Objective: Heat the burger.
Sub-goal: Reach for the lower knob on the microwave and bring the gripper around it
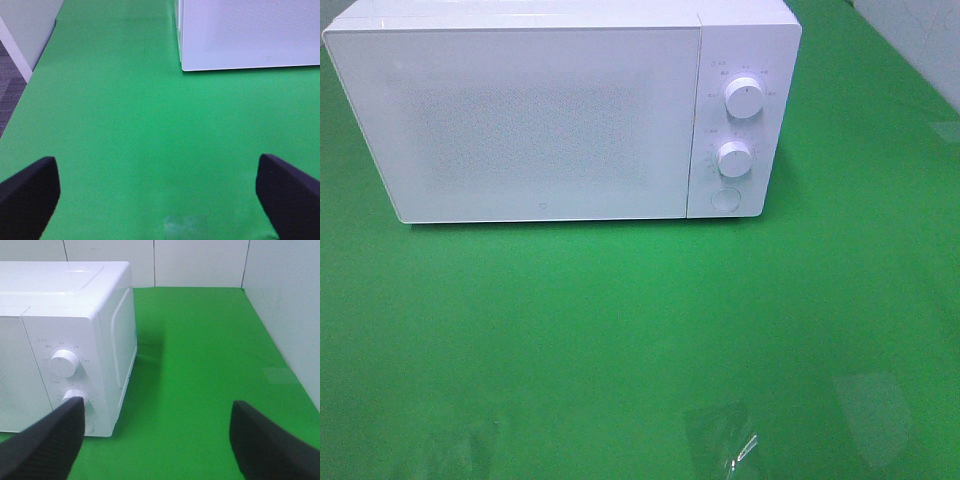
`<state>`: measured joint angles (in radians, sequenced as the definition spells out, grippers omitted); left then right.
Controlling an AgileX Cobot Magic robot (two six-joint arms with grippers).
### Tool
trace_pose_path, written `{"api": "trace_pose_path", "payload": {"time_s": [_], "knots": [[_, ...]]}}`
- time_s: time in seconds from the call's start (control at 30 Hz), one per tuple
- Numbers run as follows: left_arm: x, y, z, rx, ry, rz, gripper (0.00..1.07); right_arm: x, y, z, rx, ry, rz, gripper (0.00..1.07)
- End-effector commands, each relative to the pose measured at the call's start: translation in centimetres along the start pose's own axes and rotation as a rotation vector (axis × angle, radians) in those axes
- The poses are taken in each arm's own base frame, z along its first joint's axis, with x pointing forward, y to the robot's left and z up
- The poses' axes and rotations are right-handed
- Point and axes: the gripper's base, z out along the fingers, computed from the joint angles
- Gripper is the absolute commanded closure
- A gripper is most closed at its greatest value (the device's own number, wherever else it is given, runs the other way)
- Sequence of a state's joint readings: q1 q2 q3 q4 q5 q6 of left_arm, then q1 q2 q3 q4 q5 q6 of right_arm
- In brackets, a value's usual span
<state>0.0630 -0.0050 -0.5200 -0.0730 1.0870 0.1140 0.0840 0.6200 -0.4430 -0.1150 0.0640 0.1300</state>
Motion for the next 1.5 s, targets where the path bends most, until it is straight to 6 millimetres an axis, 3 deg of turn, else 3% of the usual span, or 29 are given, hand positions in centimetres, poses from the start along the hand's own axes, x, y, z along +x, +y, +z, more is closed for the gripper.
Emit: {"api": "trace_pose_path", "payload": {"time_s": [0.03,0.57,0.87,1.13,1.4,1.5], "knots": [[0.0,-0.1,-0.2,0.004,-0.033,-0.009,0.06,-0.2,0.1,0.8,-0.008,-0.025,0.0,0.31],[0.0,-0.1,-0.2,0.004,-0.033,-0.009,0.06,1.8,0.5,6.9,-0.05,-0.01,-0.021,0.31],[0.0,-0.1,-0.2,0.004,-0.033,-0.009,0.06,5.1,-0.2,8.0,0.021,-0.107,-0.041,0.31],[0.0,-0.1,-0.2,0.004,-0.033,-0.009,0.06,6.5,-0.7,8.5,0.088,-0.131,-0.028,0.31],[0.0,-0.1,-0.2,0.004,-0.033,-0.009,0.06,8.2,2.8,9.5,0.073,-0.133,-0.137,0.31],[0.0,-0.1,-0.2,0.004,-0.033,-0.009,0.06,8.4,3.2,9.6,0.074,-0.135,-0.143,0.31]]}}
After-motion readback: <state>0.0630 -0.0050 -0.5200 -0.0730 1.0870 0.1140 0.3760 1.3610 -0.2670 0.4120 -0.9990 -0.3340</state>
